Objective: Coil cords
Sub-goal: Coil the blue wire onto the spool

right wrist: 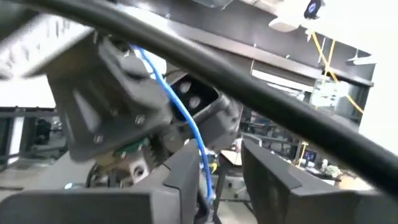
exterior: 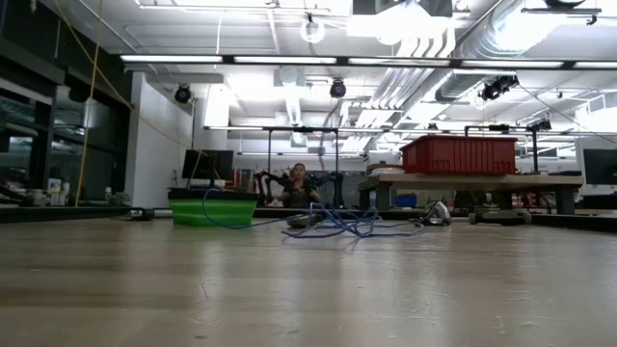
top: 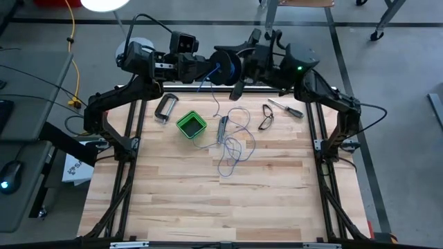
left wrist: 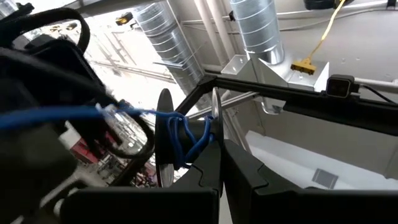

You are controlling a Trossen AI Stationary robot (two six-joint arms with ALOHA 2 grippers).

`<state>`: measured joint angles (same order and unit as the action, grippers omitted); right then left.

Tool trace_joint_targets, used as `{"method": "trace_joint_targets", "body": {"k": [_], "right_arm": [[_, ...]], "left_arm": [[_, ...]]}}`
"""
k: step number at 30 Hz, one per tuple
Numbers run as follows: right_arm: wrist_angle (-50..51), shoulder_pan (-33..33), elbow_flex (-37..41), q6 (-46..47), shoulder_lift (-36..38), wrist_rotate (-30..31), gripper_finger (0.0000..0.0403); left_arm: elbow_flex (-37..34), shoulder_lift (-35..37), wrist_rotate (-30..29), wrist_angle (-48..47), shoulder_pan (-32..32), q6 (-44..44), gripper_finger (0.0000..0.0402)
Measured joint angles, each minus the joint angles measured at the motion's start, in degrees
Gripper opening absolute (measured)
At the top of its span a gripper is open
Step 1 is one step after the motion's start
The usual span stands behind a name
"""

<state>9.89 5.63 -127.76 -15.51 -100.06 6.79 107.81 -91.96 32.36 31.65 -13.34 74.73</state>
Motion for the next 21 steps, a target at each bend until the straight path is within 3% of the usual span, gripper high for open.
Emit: {"method": "trace_joint_targets", "body": {"k": [5,10,15,21], "right_arm": [[1.16,-0.05,0.00,-0.06,0.28,0.12,0.0073],[2.01,-0.04,0.00,-0.22,0.22,0.49,0.0008],[2.91,-0.10,0.00,-3.52,1.35,4.88,0.0003],[7.67,-0.03,-0.05,-1.80,4.27,5.16,0.0002]], "left_arm": [[0.00,0.00,0.07,0.01,0.00,0.01,0.0000],[0.00,0.01,-0.07,0.01,-0.20,-0.02,0.0000],[-0.04,0.02,0.23,-0.03,-0.97,-0.32,0.0000],[-0.04,0.07,0.13,-0.38,-3.07,-2.50,0.0000]]}}
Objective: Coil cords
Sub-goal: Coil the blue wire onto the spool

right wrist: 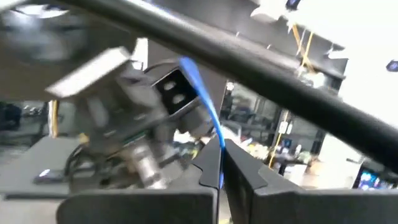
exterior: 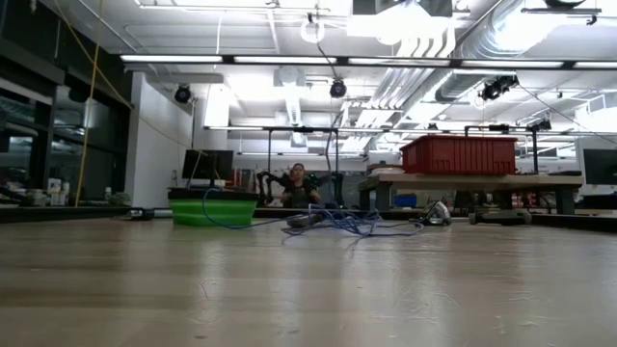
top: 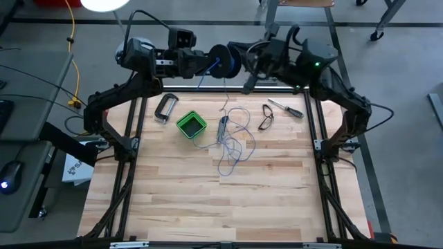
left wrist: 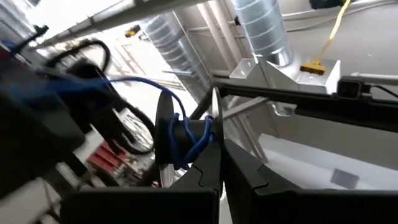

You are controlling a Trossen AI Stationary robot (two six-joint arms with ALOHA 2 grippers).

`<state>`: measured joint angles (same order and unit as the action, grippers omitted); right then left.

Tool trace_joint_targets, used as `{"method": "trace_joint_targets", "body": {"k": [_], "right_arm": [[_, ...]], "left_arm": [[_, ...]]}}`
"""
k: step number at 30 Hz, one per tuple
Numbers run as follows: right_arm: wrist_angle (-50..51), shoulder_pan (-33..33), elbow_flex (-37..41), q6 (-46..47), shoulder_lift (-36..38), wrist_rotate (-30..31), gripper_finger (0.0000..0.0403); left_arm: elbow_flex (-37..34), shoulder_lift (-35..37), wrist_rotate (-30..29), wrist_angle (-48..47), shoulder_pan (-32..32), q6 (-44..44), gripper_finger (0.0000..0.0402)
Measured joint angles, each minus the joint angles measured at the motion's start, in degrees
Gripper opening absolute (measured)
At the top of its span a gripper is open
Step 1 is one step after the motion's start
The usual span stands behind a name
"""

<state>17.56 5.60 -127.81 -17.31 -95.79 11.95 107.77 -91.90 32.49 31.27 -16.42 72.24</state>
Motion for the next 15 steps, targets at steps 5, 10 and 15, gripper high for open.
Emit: {"method": "trace_joint_targets", "body": {"k": [5,10,15], "right_arm": [[3.00,-0.01,0.04,6.11,0.05,-3.00,0.0001],[0.75,-0.02,0.02,9.99,-1.15,-6.35,0.0001],[-2.22,-0.14,0.04,15.30,-2.41,-12.35,0.0001]], "left_arm": [[0.00,0.00,-1.75,-0.18,-1.32,-0.91,0.0000],[0.00,-0.45,-0.51,-0.17,-1.22,-0.12,0.0000],[0.00,-1.34,0.94,0.14,-1.02,0.18,0.0000]]}}
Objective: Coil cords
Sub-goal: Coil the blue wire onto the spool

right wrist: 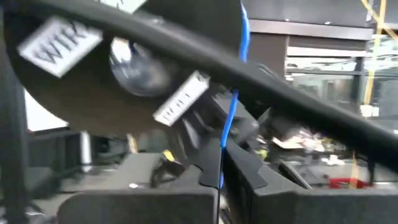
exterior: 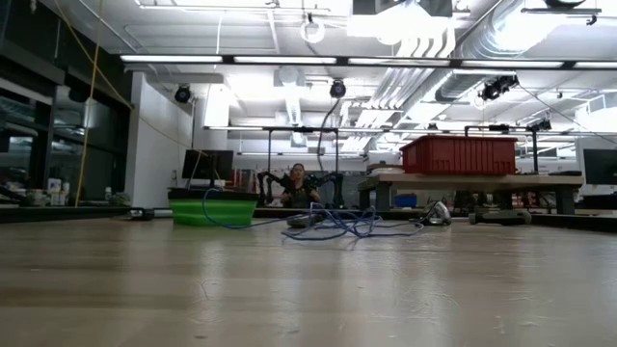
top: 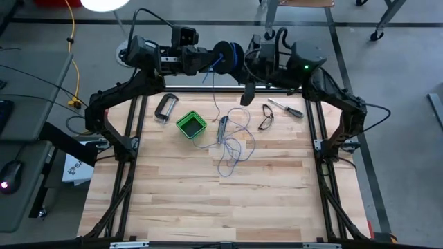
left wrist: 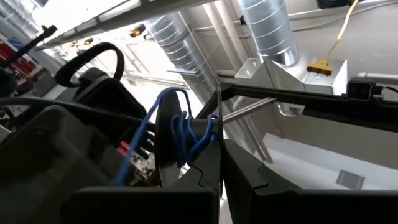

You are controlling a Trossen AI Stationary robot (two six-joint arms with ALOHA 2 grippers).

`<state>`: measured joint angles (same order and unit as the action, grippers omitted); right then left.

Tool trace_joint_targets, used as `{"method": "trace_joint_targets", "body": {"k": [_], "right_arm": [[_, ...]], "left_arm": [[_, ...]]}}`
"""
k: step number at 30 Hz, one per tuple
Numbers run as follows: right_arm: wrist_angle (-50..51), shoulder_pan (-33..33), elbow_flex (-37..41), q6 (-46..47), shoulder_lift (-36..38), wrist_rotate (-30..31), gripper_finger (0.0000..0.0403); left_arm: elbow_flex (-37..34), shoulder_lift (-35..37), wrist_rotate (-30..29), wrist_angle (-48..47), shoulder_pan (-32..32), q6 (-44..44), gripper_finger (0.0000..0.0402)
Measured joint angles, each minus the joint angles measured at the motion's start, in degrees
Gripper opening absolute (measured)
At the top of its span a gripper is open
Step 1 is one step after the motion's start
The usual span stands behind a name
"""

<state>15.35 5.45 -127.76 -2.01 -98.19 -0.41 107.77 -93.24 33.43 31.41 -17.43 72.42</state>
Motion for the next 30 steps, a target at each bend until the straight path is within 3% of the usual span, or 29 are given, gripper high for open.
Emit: {"method": "trace_joint_targets", "body": {"k": [5,11,22,30], "right_arm": [[0.75,-0.37,-0.02,1.06,-0.50,-2.06,0.0000],[1.81,-0.58,-0.02,4.69,-0.51,-9.39,0.0000],[6.48,-1.66,-0.09,4.78,-0.36,-9.11,0.0000],[10.98,-1.70,-0.09,4.61,1.42,-9.52,0.0000]], "left_arm": [[0.02,-0.52,1.09,0.18,-0.23,1.48,0.0000],[0.02,-0.58,1.64,0.18,-1.08,1.42,0.0000],[-0.04,-0.40,2.52,4.90,-5.74,1.31,0.0000],[-0.04,1.34,7.72,4.38,-6.99,0.34,0.0000]]}}
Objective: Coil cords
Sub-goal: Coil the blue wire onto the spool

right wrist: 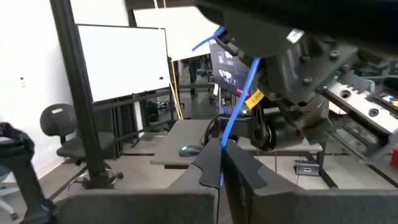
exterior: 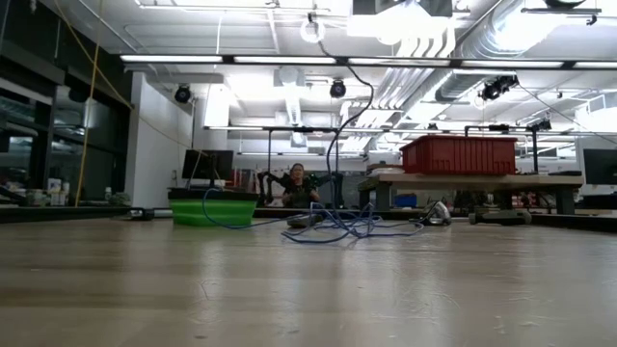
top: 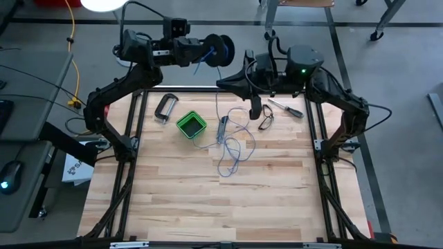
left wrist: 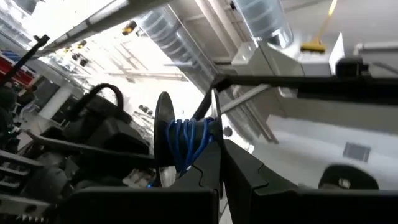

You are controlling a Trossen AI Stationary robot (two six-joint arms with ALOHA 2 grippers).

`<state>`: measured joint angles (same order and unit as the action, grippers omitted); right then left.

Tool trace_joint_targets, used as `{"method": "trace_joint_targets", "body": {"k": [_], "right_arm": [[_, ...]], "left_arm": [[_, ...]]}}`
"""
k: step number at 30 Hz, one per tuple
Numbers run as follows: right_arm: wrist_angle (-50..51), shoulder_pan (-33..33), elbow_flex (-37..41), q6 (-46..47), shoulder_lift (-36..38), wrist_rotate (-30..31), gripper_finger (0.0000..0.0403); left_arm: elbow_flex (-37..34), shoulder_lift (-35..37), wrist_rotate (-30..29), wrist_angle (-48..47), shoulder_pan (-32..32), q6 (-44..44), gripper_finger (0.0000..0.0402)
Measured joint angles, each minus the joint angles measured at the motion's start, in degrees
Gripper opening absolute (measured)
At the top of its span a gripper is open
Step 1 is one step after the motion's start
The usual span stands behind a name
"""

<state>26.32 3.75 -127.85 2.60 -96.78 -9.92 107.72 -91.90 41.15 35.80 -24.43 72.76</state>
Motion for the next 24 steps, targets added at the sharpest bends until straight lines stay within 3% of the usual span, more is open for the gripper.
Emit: {"method": "trace_joint_targets", "body": {"k": [8,15,19,24], "right_arm": [[2.78,-0.04,0.09,2.34,0.73,0.56,0.0021],[8.64,0.07,0.11,1.88,0.77,7.32,0.0128],[9.57,-0.15,0.11,0.92,0.51,14.27,0.0189],[10.82,-0.52,0.11,0.78,-0.48,17.88,0.0224]], "left_arm": [[0.02,0.64,4.38,-4.42,-0.07,-7.39,0.0000],[0.02,0.81,5.92,-5.65,-0.05,-9.46,0.0000],[0.04,1.21,7.79,-5.94,0.50,-15.34,0.0000],[0.04,2.17,10.52,-9.28,1.53,-25.50,0.0000]]}}
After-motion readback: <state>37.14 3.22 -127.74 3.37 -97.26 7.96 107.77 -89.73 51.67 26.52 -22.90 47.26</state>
